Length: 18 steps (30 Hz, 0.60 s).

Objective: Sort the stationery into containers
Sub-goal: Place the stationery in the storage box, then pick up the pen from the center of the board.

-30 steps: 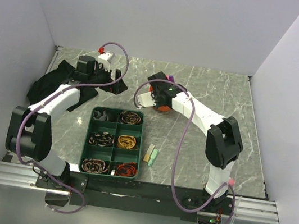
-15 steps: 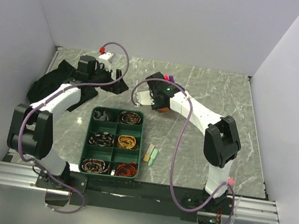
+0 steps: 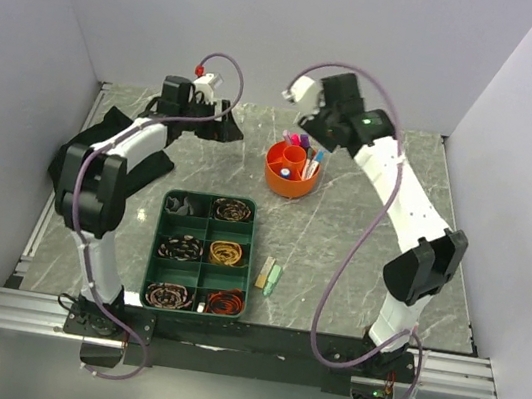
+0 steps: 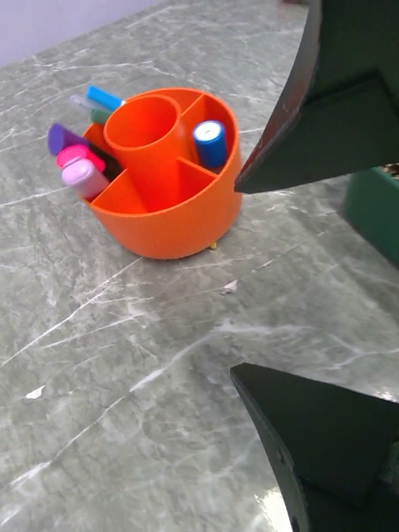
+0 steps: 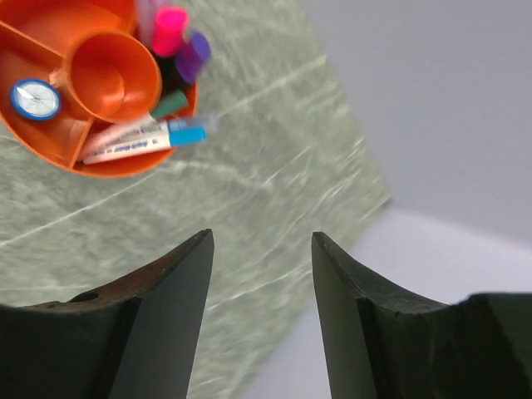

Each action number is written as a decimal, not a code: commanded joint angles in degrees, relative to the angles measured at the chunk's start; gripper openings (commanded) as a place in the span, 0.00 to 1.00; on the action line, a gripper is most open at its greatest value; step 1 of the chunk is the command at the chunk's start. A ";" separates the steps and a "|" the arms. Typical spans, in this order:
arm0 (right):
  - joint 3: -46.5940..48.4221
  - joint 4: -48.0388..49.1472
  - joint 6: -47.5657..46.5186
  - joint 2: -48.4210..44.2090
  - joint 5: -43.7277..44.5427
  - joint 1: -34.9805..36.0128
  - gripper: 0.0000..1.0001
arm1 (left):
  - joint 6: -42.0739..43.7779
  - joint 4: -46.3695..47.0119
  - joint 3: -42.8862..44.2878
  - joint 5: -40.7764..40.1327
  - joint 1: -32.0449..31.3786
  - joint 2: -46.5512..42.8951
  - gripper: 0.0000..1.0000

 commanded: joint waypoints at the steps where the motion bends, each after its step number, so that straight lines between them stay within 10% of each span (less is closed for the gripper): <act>1: -4.08 -3.22 16.58 -1.93 -5.58 -4.85 0.56 | -3.05 -2.64 7.89 3.90 -0.30 6.09 0.80; 8: -10.50 -1.28 19.94 -4.75 -8.03 -7.67 0.40 | -3.33 -1.24 12.39 7.24 -1.62 13.05 0.04; 15: -16.28 -15.25 2.88 -11.41 -46.38 -10.83 0.52 | 0.89 -3.52 12.31 5.31 -3.73 14.20 0.05; 18: -30.59 -16.49 -14.33 -18.62 -48.30 -6.89 0.60 | 3.96 -7.10 11.25 3.30 -3.64 13.24 0.48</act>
